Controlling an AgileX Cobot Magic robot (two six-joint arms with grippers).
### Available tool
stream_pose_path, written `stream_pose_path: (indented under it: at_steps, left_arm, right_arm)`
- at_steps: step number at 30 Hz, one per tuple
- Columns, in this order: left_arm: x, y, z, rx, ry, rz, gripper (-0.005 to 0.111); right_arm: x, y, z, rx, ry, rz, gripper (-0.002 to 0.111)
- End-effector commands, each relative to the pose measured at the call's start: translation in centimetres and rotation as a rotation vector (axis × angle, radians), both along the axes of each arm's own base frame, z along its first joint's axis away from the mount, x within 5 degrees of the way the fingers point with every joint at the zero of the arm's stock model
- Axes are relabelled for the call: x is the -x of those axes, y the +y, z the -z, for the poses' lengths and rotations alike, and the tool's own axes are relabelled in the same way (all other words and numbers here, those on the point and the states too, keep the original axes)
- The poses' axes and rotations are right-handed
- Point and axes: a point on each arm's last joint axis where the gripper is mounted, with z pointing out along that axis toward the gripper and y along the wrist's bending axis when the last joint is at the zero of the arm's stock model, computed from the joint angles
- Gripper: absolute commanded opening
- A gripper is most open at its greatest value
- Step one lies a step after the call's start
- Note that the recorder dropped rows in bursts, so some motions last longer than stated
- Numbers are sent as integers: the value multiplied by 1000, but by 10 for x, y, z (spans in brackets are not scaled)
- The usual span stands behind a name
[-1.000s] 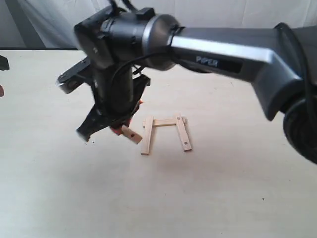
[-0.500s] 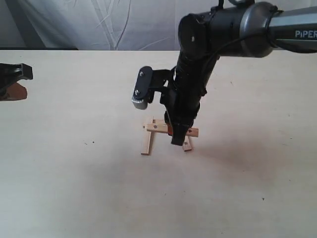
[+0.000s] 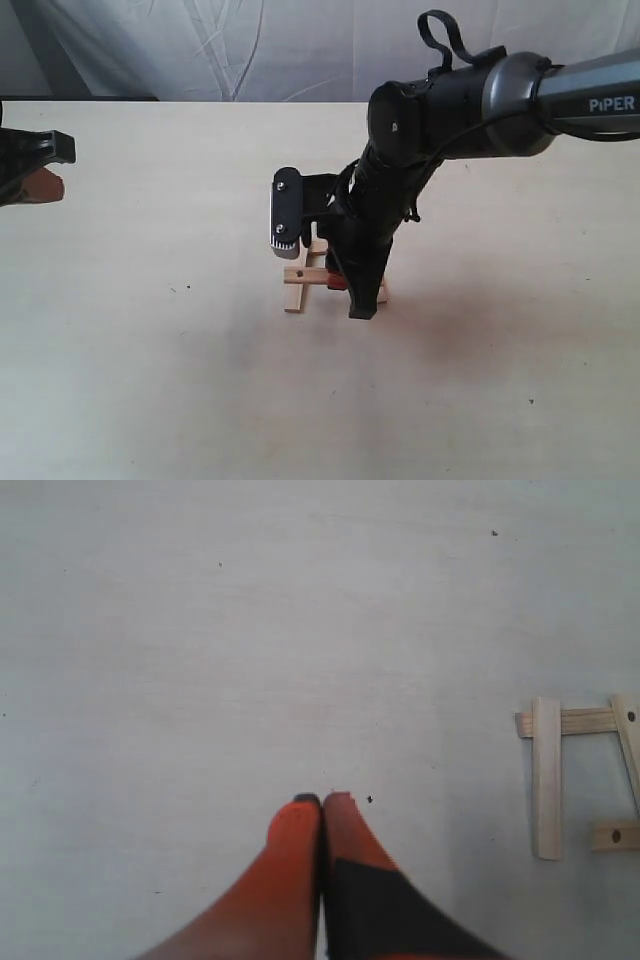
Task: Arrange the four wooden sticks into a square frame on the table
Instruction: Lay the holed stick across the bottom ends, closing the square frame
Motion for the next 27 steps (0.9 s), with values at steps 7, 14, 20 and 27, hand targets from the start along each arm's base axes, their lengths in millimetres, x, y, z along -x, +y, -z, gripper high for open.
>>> stream_pose_path:
  at_steps: [7, 14, 20, 27]
  left_arm:
    - [1, -2, -1, 3, -6, 7, 0]
    - [1, -2, -1, 3, -6, 7, 0]
    - [1, -2, -1, 3, -6, 7, 0]
    - [1, -2, -1, 5, -5, 6, 0]
  right_arm:
    - [-3, 2, 15, 6, -5, 0, -1]
    - [-4, 2, 15, 8, -16, -1, 39]
    - [-5, 0, 16, 29, -32, -21, 40]
    - [-4, -1, 1, 6, -37, 47, 40]
